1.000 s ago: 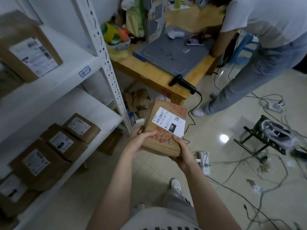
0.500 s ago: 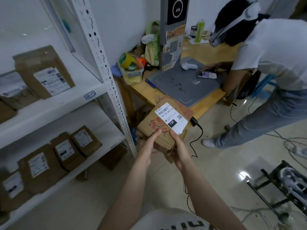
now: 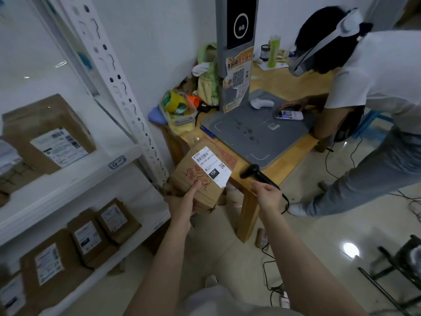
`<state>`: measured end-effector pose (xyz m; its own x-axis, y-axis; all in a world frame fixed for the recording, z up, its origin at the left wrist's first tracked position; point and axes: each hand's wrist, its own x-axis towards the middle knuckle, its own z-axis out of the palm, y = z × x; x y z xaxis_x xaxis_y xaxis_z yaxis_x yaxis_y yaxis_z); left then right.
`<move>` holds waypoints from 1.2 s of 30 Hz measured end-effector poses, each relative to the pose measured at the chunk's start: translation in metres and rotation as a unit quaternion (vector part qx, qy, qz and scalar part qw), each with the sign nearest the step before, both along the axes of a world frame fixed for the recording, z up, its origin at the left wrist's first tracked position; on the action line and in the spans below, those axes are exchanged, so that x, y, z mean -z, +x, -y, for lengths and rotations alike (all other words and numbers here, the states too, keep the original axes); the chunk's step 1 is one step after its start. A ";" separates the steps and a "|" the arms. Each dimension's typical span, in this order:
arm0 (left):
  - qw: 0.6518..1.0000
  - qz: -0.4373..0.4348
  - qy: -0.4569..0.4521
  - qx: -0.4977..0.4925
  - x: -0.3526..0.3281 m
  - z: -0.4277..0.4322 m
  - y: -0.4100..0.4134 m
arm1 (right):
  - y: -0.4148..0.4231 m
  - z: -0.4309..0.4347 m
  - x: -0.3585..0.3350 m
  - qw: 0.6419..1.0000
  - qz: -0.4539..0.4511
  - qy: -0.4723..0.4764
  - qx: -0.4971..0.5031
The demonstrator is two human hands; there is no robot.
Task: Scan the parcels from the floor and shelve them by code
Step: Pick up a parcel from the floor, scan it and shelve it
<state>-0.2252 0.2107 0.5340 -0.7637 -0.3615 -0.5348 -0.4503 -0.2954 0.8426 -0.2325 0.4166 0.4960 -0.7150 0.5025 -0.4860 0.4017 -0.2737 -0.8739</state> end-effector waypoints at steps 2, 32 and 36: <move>1.000 -0.007 -0.003 0.002 0.001 0.004 -0.019 | -0.019 -0.002 0.006 0.998 0.025 0.053 -0.002; 0.992 -0.019 -0.042 -0.114 0.017 0.006 -0.092 | -0.127 -0.070 0.077 0.844 0.136 0.371 -0.363; 0.988 -0.027 -0.047 -0.142 0.016 0.000 -0.085 | -0.122 -0.051 0.044 0.887 -0.001 0.321 -0.332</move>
<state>-0.3097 0.2109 0.5177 -0.6503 -0.6126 -0.4494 -0.3137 -0.3222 0.8932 -0.3547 0.4673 0.4518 -0.9574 0.1430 -0.2511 0.2867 0.5771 -0.7647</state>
